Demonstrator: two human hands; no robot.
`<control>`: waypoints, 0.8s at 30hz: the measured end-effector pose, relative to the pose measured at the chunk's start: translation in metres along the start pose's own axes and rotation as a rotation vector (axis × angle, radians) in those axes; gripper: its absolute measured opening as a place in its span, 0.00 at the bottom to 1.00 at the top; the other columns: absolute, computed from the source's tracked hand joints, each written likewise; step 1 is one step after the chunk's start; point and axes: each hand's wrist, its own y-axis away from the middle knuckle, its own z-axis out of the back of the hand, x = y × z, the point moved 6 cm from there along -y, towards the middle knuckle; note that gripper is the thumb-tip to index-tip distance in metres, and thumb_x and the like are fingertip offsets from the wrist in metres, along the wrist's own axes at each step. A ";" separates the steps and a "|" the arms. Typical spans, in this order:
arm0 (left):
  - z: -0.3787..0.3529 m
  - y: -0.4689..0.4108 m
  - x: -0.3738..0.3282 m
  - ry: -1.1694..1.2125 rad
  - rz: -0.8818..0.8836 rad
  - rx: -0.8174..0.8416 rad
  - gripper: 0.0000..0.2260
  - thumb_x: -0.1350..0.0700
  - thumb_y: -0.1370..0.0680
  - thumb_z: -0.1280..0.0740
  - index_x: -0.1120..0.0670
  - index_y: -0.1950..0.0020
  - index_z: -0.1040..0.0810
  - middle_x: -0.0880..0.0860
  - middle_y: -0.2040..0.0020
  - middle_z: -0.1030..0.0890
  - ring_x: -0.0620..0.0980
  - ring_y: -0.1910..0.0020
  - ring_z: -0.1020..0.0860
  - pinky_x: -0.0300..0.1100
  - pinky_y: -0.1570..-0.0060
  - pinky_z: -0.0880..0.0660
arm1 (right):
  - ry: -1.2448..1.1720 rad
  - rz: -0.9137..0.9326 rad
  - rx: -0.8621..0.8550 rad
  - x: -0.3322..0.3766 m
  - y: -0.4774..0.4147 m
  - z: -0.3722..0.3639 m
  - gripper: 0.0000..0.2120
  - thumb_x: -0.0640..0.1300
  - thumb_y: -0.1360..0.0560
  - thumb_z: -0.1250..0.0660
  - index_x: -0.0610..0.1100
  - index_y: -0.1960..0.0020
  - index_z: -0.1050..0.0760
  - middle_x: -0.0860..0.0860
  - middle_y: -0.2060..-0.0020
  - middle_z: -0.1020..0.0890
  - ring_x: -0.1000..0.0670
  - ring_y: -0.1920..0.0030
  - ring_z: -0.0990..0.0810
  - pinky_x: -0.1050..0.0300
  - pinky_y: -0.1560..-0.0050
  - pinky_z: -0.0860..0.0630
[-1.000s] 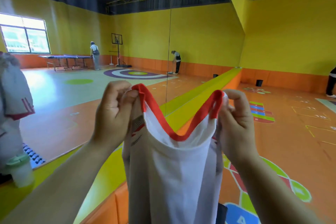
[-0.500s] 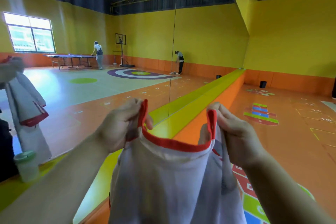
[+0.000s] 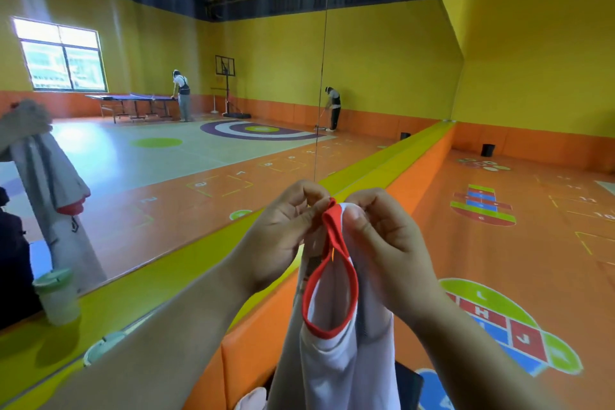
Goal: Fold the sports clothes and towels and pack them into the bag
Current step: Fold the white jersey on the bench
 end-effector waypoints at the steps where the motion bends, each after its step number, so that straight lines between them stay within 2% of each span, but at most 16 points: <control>1: -0.001 0.000 0.001 -0.017 0.005 -0.017 0.05 0.48 0.28 0.31 0.43 0.65 0.21 0.42 0.70 0.26 0.35 0.72 0.29 0.26 0.70 0.32 | 0.010 -0.001 -0.028 -0.001 0.001 0.001 0.04 0.42 0.25 0.39 0.45 0.58 0.27 0.56 0.67 0.25 0.58 0.66 0.28 0.67 0.62 0.30; 3: 0.000 -0.001 0.005 -0.035 0.033 -0.073 0.09 0.52 0.26 0.34 0.44 0.66 0.21 0.43 0.72 0.28 0.37 0.75 0.31 0.27 0.73 0.33 | 0.048 -0.001 -0.094 -0.003 0.002 0.003 0.04 0.43 0.25 0.38 0.45 0.58 0.27 0.54 0.67 0.24 0.57 0.66 0.27 0.65 0.63 0.29; 7: 0.000 0.002 0.011 -0.054 0.082 -0.168 0.05 0.54 0.31 0.36 0.54 0.61 0.23 0.51 0.70 0.27 0.42 0.73 0.30 0.30 0.72 0.30 | 0.172 -0.016 -0.212 -0.009 0.007 0.006 0.04 0.47 0.26 0.37 0.48 0.58 0.27 0.52 0.65 0.21 0.55 0.63 0.23 0.59 0.61 0.26; 10: 0.001 0.005 0.017 -0.046 0.121 -0.214 0.07 0.54 0.31 0.35 0.57 0.58 0.22 0.59 0.62 0.23 0.49 0.65 0.26 0.35 0.65 0.27 | 0.304 -0.010 -0.278 -0.012 0.012 0.005 0.05 0.49 0.25 0.38 0.52 0.60 0.28 0.58 0.64 0.20 0.59 0.63 0.22 0.69 0.62 0.29; 14: 0.009 0.012 0.028 -0.036 0.200 -0.292 0.09 0.53 0.32 0.32 0.56 0.56 0.20 0.56 0.63 0.18 0.48 0.67 0.22 0.39 0.62 0.25 | 0.409 -0.010 -0.327 -0.018 0.018 0.004 0.08 0.47 0.24 0.36 0.55 0.61 0.31 0.60 0.69 0.23 0.64 0.64 0.24 0.74 0.64 0.33; 17: 0.009 0.018 0.028 0.002 0.266 -0.217 0.13 0.50 0.33 0.31 0.58 0.57 0.18 0.57 0.62 0.17 0.50 0.64 0.20 0.41 0.60 0.24 | 0.491 -0.031 -0.332 -0.025 0.021 0.004 0.07 0.51 0.26 0.38 0.55 0.62 0.31 0.58 0.69 0.23 0.60 0.64 0.24 0.72 0.66 0.33; 21: 0.020 0.023 0.023 -0.240 0.258 -0.174 0.14 0.57 0.37 0.27 0.57 0.53 0.18 0.54 0.59 0.15 0.45 0.61 0.19 0.35 0.59 0.24 | 0.479 -0.077 -0.273 -0.029 0.027 0.004 0.09 0.51 0.25 0.33 0.49 0.62 0.25 0.56 0.70 0.21 0.58 0.66 0.24 0.68 0.68 0.32; 24: 0.030 0.025 0.023 -0.324 0.254 -0.145 0.08 0.65 0.31 0.29 0.57 0.53 0.18 0.51 0.58 0.15 0.43 0.60 0.19 0.33 0.57 0.24 | 0.338 -0.163 -0.149 -0.031 0.030 0.002 0.06 0.45 0.26 0.31 0.51 0.61 0.23 0.58 0.66 0.18 0.61 0.66 0.24 0.70 0.66 0.30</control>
